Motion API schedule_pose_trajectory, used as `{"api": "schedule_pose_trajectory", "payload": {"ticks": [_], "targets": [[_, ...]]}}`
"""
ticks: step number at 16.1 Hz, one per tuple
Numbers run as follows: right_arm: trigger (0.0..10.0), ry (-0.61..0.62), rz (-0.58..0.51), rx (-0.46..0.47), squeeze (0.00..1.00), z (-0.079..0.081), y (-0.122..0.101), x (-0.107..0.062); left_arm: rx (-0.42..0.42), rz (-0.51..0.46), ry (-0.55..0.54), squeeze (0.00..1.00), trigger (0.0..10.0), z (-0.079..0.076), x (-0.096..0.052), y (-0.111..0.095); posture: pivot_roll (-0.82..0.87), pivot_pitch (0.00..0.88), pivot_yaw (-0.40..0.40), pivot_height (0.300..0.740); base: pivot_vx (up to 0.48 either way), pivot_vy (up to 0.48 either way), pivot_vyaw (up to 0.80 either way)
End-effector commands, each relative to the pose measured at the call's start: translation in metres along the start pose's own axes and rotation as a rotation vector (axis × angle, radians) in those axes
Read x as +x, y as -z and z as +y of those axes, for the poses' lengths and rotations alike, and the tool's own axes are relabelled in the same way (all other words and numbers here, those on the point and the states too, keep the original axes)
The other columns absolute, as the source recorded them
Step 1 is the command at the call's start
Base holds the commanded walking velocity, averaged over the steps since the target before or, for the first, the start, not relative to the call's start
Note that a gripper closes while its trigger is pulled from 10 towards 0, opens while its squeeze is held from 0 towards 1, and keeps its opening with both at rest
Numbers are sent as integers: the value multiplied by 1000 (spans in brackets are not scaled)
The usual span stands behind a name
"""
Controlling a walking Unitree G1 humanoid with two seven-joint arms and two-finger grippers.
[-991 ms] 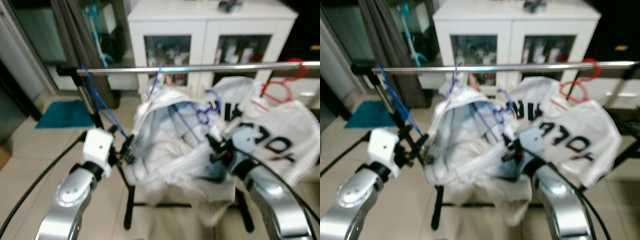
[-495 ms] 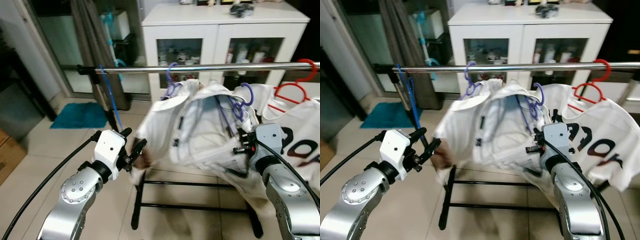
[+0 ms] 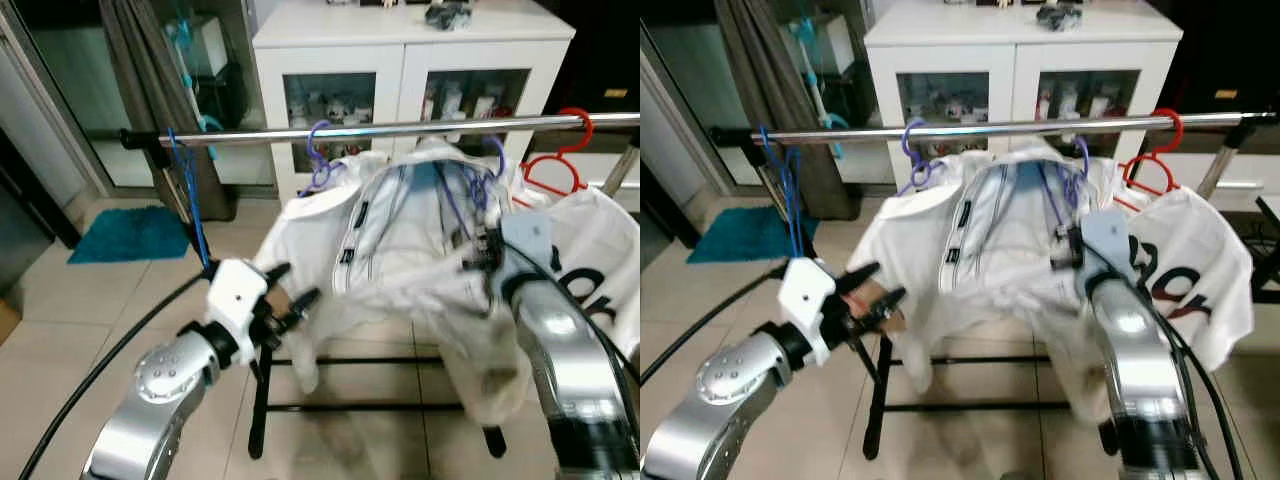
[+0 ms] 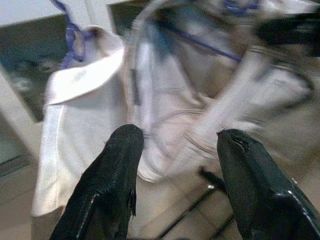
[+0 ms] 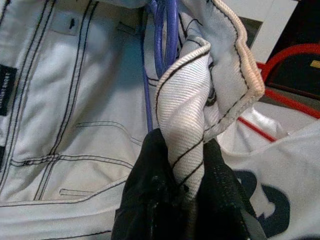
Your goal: Hang hanger
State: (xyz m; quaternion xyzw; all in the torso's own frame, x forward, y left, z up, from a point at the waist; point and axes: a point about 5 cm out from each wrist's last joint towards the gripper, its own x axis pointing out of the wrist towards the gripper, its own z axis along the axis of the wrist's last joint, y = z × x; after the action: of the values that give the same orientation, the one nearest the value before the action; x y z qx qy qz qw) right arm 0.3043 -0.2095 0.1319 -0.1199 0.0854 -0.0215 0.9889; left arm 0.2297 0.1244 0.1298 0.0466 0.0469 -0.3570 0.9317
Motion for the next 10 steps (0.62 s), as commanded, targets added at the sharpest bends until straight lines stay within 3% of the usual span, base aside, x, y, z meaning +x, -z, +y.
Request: {"api": "schedule_pose_trajectory", "payload": {"ticks": [1, 4, 8, 10], "targets": [[10000, 11, -91, 15, 0, 1, -24, 17, -8, 4, 67, 0, 10000, -4, -1, -6, -117, 0, 76, 740, 0, 0, 0], [10000, -20, -89, -25, 0, 9, -35, 41, -23, -1, 114, 0, 10000, -5, -3, -12, -101, 0, 87, 740, 0, 0, 0], [10000, -11, -30, 23, 0, 10, -46, 69, -23, -7, 157, 0, 10000, -9, -3, -17, -95, 0, 91, 740, 0, 0, 0], [10000, -35, 105, 19, 0, 14, -35, 78, -29, -3, 173, 0, 10000, -11, -4, -17, -98, 11, 86, 740, 0, 0, 0]]}}
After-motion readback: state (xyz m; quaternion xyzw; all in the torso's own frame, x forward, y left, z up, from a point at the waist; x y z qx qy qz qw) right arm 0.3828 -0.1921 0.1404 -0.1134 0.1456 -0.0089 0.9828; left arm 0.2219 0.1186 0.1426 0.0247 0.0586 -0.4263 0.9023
